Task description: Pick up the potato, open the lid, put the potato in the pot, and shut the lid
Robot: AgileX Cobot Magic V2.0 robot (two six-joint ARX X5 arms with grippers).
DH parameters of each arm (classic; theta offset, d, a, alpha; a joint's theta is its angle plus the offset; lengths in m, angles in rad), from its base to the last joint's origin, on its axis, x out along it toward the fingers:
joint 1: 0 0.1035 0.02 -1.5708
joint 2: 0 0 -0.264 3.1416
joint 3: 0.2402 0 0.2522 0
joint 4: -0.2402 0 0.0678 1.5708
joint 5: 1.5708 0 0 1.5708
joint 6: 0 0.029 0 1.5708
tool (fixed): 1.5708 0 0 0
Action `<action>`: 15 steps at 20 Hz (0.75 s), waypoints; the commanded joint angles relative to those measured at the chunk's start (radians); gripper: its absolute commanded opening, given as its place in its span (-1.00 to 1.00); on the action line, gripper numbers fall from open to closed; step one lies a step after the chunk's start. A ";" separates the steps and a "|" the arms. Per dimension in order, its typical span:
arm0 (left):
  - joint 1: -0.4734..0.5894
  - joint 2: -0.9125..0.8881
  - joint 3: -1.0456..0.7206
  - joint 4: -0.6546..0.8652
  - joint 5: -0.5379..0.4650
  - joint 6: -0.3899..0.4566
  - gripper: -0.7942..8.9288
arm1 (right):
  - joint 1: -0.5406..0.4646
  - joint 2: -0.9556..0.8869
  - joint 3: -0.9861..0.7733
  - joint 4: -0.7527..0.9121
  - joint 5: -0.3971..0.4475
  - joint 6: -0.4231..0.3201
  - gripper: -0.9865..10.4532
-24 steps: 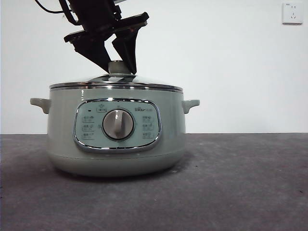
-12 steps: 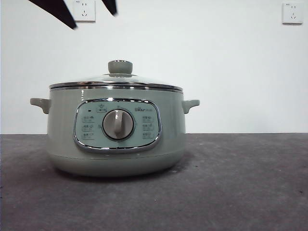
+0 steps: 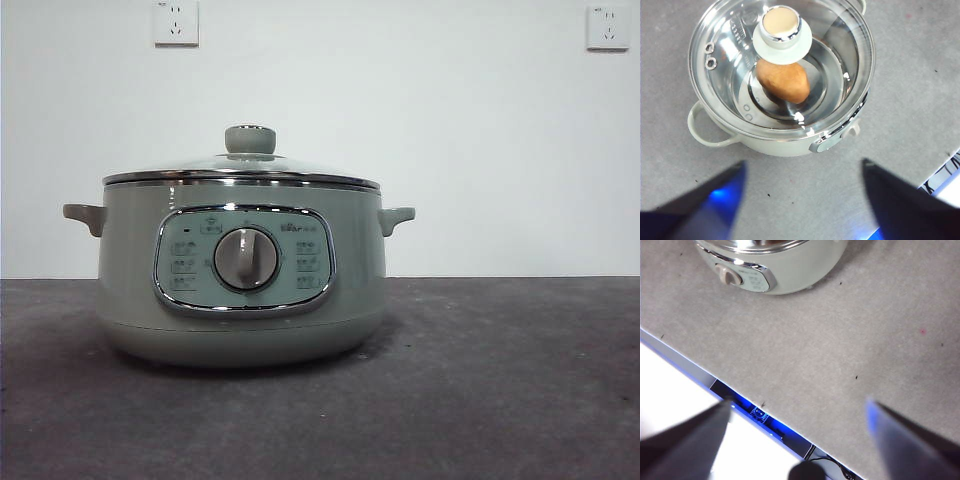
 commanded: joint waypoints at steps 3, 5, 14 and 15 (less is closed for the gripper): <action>-0.001 -0.001 -0.005 0.018 -0.003 0.011 -0.85 | 0.000 0.001 -0.008 0.000 0.021 0.000 -0.83; -0.001 0.001 -0.005 0.054 -0.003 0.011 -0.84 | 0.000 0.001 -0.008 0.000 0.061 0.000 -0.83; 0.006 0.000 -0.005 0.253 -0.006 0.011 -0.84 | 0.000 0.001 -0.008 0.000 0.087 0.000 -0.83; 0.018 -0.010 -0.005 0.261 -0.011 0.018 -0.84 | 0.000 0.001 -0.008 0.000 0.087 0.000 -0.83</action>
